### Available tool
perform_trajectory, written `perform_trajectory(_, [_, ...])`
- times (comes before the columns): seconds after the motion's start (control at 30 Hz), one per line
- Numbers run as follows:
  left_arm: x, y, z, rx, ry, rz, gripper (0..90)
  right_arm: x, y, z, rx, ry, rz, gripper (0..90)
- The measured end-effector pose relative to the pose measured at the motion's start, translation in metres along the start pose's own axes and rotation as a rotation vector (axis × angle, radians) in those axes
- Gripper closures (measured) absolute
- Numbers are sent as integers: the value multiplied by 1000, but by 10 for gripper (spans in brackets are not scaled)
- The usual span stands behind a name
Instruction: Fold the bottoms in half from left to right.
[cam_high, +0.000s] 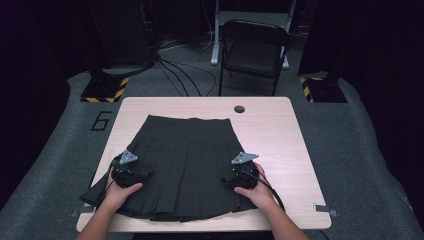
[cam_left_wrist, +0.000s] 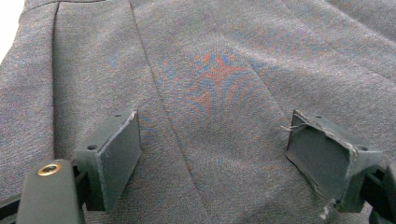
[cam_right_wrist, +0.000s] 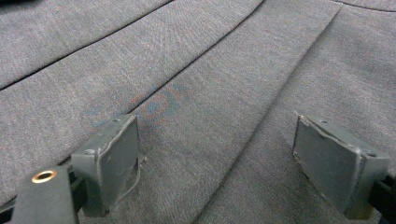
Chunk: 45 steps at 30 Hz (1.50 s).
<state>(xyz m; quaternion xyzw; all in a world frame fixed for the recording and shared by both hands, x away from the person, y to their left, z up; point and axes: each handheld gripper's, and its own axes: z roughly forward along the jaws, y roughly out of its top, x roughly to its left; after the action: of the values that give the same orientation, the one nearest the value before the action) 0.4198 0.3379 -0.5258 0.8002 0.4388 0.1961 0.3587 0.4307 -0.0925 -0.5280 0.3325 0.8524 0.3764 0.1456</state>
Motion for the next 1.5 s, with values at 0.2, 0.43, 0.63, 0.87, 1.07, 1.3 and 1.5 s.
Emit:
perform_trajectory(0.2, [-1,-1,1,-14,8,-2,175,0,0,0,-7,2,2,143])
perform_trajectory(0.43, [0,0,0,-1,-1,-1,175,-1,0,0,-2,9,-1,143])
perform_trajectory(0.63, [0,-1,-2,1,-2,-6,179,-1,0,0,0,8,-2,144])
perform_trajectory(0.87, [1,0,-5,7,6,-27,244,0,0,0,-5,5,13,160])
perform_trajectory(1.07, [4,2,-10,20,7,-76,303,-3,0,-2,-15,7,10,228])
perform_trajectory(1.3, [8,6,-22,-4,41,-127,366,-4,2,-8,-11,15,35,386])
perform_trajectory(1.5, [13,4,-28,-24,68,-106,433,-3,6,-12,-13,30,34,446])
